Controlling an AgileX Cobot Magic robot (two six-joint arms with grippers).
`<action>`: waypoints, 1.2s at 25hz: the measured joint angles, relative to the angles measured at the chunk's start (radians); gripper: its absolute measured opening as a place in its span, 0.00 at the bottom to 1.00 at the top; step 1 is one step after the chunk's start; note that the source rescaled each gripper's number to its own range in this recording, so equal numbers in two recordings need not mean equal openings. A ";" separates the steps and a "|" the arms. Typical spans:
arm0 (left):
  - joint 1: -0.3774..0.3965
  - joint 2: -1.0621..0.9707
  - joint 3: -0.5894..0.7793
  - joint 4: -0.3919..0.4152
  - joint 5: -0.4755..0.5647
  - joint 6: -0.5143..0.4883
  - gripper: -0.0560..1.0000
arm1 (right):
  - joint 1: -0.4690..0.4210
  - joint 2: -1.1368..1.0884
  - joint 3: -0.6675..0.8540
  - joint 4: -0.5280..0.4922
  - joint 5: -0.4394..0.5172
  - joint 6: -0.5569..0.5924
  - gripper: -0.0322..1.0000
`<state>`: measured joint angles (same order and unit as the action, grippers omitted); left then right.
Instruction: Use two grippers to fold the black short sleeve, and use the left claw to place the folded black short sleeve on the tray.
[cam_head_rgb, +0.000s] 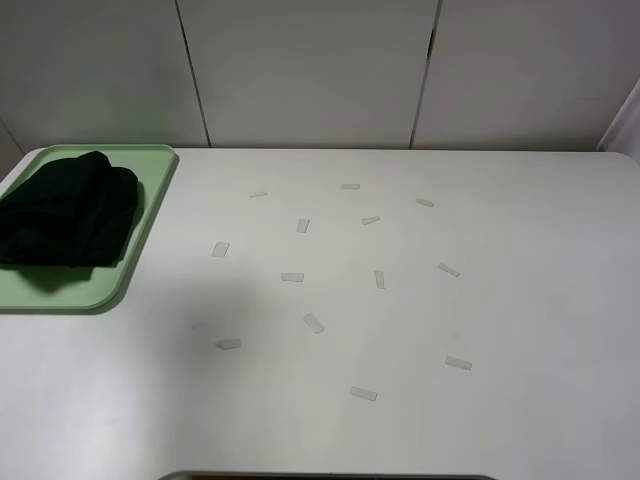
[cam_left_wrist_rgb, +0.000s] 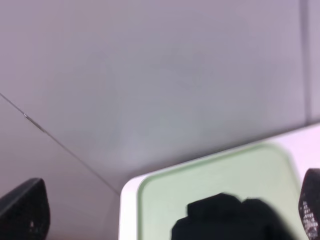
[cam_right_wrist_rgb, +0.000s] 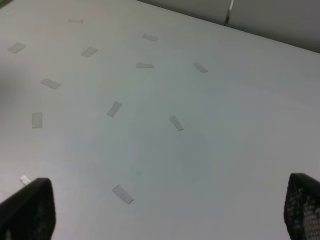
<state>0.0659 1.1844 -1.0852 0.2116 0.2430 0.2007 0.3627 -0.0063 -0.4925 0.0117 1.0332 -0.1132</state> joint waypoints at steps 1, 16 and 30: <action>-0.005 -0.039 0.004 -0.011 0.035 -0.015 1.00 | 0.000 0.000 0.000 0.000 0.000 0.000 1.00; -0.009 -0.666 0.343 -0.092 0.410 -0.140 1.00 | 0.000 0.000 0.000 0.000 0.000 0.000 1.00; -0.009 -1.180 0.499 -0.098 0.656 -0.238 1.00 | 0.000 0.000 0.000 0.000 0.000 0.000 1.00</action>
<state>0.0567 0.0042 -0.5866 0.1136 0.8993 -0.0372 0.3627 -0.0063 -0.4925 0.0117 1.0332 -0.1132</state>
